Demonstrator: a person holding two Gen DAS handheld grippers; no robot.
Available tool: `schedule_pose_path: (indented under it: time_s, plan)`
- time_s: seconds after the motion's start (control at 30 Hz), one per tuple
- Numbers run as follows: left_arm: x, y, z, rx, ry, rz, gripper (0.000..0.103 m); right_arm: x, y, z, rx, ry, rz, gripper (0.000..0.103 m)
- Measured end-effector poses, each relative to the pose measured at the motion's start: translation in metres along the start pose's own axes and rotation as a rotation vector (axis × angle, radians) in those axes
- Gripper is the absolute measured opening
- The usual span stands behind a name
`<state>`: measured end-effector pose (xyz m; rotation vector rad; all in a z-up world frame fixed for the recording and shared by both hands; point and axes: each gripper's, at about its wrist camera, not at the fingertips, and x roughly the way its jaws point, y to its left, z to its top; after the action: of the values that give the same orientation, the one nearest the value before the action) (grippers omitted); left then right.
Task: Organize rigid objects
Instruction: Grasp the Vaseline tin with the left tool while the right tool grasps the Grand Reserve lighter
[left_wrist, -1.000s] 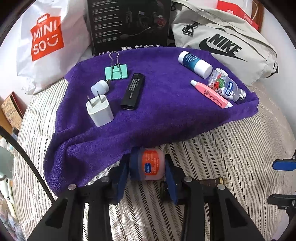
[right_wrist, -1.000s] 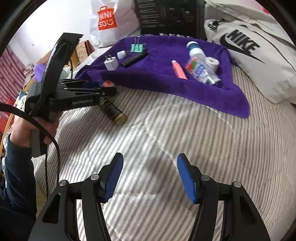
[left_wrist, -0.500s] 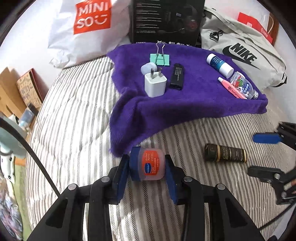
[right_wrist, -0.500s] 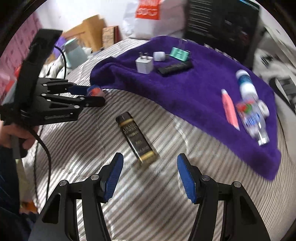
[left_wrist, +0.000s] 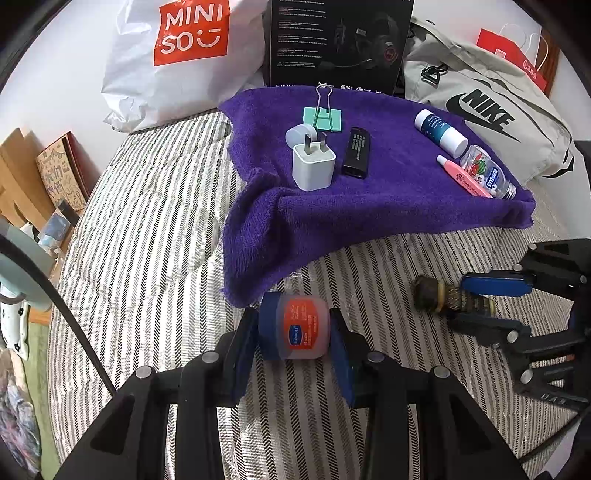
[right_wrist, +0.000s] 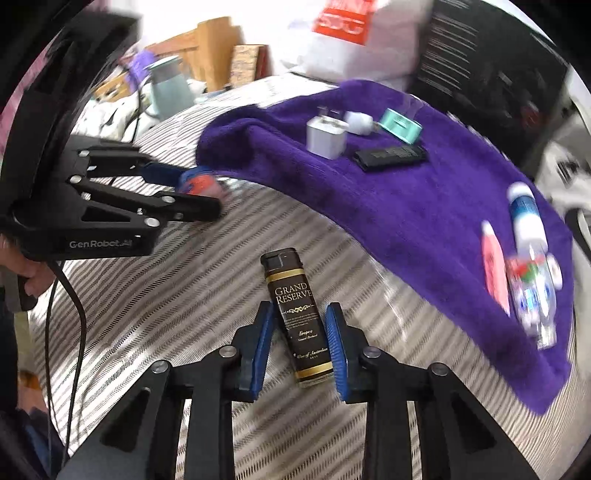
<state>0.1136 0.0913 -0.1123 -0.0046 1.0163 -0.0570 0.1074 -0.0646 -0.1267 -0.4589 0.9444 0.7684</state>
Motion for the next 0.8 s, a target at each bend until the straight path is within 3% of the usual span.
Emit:
schedule_pose_path:
  time_s: [0.2, 0.27, 0.4, 0.57, 0.6, 0.63, 0.67, 0.8]
  plan:
    - [-0.001, 0.0, -0.002, -0.006, -0.015, -0.001, 0.036, -0.024, -0.042, -0.039, 0.239, 0.064, -0.153, 0.028]
    - [-0.001, 0.0, -0.002, -0.003, -0.018, 0.002, 0.036, -0.035, -0.051, -0.058, 0.318, 0.082, -0.161, 0.028]
    - [-0.001, -0.001, -0.001, -0.004, -0.018, 0.004, 0.036, -0.037, -0.043, -0.064, 0.279, 0.092, -0.165, 0.038]
    - [-0.001, -0.001, -0.002, -0.007, -0.021, 0.0, 0.036, -0.03, -0.049, -0.057, 0.228, 0.078, -0.151, 0.041]
    - [-0.001, -0.001, -0.002, -0.009, -0.02, 0.0, 0.036, -0.026, -0.051, -0.051, 0.229, 0.077, -0.138, 0.04]
    - [-0.001, -0.001, -0.002, -0.01, -0.02, 0.0, 0.036, -0.026, -0.052, -0.051, 0.231, 0.08, -0.135, 0.028]
    - [-0.001, -0.001, -0.001, -0.011, -0.019, 0.001, 0.036, -0.026, -0.051, -0.048, 0.227, 0.082, -0.127, 0.023]
    - [0.0, -0.001, -0.002, -0.013, -0.02, 0.005, 0.036, -0.026, -0.034, -0.048, 0.195, 0.077, -0.05, 0.023]
